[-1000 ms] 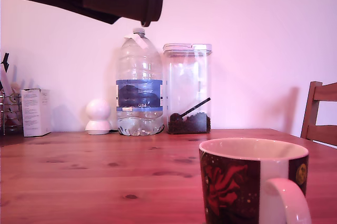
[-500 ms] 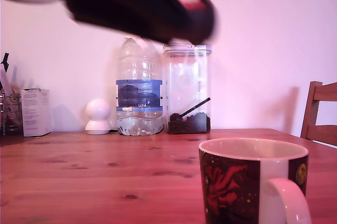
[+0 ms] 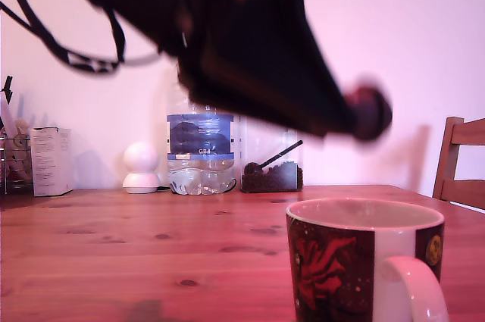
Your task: Pick up the coffee capsules from the table one by one and drop them inside the nearest coffee cup
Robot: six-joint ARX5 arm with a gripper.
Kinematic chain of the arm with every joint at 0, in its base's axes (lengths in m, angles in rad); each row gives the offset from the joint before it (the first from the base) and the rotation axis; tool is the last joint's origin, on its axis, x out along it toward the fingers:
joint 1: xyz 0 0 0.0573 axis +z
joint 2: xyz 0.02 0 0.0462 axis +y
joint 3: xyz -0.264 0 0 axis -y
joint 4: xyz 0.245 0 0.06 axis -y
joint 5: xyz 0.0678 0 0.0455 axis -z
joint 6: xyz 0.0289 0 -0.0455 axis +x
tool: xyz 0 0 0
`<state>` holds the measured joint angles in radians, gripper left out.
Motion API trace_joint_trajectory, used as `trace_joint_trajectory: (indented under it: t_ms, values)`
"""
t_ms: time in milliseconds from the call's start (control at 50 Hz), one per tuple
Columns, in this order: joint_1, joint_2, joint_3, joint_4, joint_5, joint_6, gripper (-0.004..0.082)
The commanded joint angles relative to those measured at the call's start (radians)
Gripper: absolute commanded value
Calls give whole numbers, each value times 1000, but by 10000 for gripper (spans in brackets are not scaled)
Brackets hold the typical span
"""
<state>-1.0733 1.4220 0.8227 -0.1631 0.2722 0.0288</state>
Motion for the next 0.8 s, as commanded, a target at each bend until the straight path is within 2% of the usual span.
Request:
trace_joint_trajectory:
  t_ms: [0,180,340,480,780]
  values:
    - [-3,29,63,-22,8,-2,183]
    - [-3,117,191,-175,11,-1,183]
    - [-2,183,294,-315,10,27,183]
    - [-2,234,361,-422,10,32,183]
    - [-2,272,377,-480,10,32,183]
